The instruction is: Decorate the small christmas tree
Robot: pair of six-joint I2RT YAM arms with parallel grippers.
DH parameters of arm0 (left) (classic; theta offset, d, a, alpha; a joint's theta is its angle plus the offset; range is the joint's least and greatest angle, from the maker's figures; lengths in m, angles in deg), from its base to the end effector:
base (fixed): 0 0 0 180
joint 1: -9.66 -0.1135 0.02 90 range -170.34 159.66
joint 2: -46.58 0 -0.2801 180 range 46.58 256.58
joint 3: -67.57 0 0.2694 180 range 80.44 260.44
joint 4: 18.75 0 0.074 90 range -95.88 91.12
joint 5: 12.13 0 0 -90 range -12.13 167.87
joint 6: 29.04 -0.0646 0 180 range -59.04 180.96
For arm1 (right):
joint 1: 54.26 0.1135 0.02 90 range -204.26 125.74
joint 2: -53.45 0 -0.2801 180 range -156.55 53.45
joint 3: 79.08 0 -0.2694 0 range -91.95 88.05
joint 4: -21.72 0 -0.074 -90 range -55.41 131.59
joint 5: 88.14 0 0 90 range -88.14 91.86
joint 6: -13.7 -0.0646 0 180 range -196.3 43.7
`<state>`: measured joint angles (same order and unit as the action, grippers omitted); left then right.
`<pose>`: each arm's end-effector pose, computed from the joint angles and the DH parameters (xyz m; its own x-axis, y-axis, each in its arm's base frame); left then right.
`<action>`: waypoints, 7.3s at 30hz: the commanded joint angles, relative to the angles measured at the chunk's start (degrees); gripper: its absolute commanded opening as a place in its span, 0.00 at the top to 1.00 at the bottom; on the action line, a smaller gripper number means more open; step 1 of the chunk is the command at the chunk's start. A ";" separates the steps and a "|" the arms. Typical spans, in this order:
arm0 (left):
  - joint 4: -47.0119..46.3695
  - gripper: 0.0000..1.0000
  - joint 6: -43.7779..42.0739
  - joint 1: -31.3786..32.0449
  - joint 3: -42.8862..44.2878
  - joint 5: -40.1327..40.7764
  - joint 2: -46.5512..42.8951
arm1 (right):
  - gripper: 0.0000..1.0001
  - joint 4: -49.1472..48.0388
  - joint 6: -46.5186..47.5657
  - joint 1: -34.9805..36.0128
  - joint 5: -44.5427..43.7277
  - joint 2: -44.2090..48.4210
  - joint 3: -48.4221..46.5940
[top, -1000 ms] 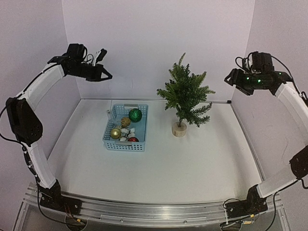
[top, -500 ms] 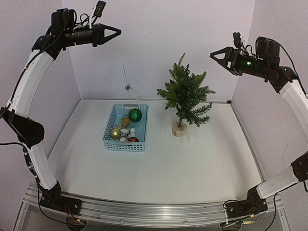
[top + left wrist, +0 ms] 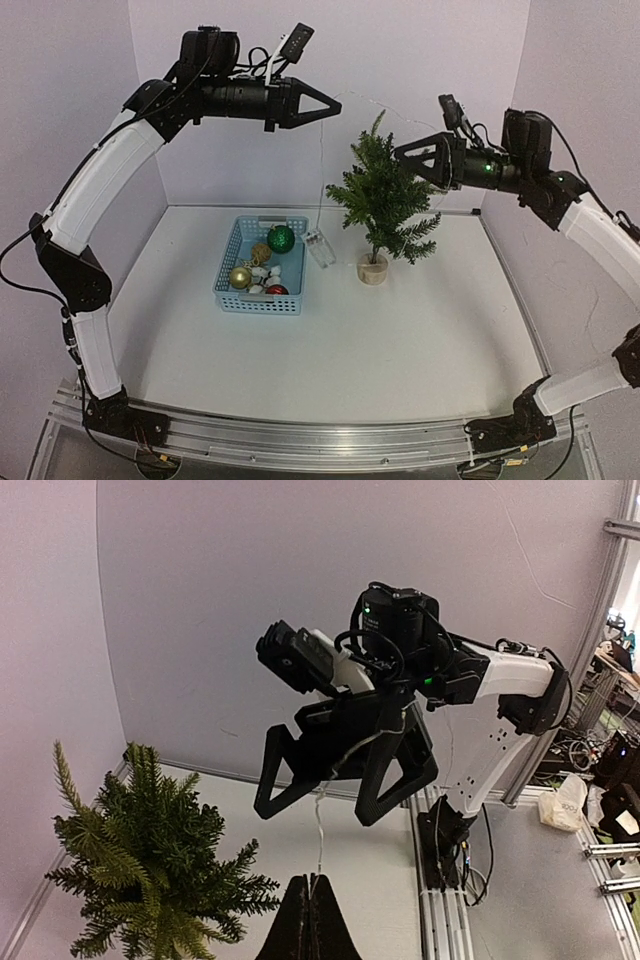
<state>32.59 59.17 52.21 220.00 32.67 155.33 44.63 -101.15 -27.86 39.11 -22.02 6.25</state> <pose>0.2809 -0.3200 0.5489 -0.0671 0.0915 -0.9935 0.9971 0.0407 -0.0636 0.2776 0.1814 0.4651 -0.4287 0.1607 -0.8891 -0.7877 0.4154 0.4549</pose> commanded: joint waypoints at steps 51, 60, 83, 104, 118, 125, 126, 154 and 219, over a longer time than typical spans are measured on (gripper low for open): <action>-7.89 1.00 8.09 0.28 6.56 8.03 4.13 | 0.17 -14.46 -10.28 0.10 -12.01 10.23 22.82; -7.89 1.00 7.44 0.13 6.95 8.37 4.15 | 0.16 -13.35 -9.81 -0.03 -14.56 12.68 23.39; -8.50 1.00 6.62 0.16 7.08 8.76 4.58 | 0.14 -11.83 -10.01 0.05 -11.73 9.57 19.46; -8.51 1.00 6.92 0.09 7.34 8.37 4.65 | 0.90 -24.97 -18.44 0.14 -12.52 4.07 20.61; -13.88 1.00 13.10 0.60 -13.28 3.18 1.19 | 1.00 12.38 4.99 0.17 -37.79 8.94 -3.41; -23.79 1.00 15.27 0.71 -18.21 1.21 3.06 | 1.00 16.58 21.14 0.17 -48.52 1.79 -18.57; -25.06 1.00 15.54 0.70 -19.70 1.05 3.20 | 1.00 16.65 23.30 0.15 -49.74 0.26 -20.82; -27.96 0.74 -2.97 0.68 -22.33 -3.24 5.35 | 1.00 14.95 39.96 0.15 -36.58 -27.97 -60.93; -43.98 1.00 13.81 -4.50 -0.17 15.68 18.08 | 1.00 -0.89 43.14 -2.36 -40.95 -34.50 -57.76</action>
<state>-8.56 71.98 47.62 222.26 45.79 172.37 44.16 -61.30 -27.52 5.93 -54.66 -52.91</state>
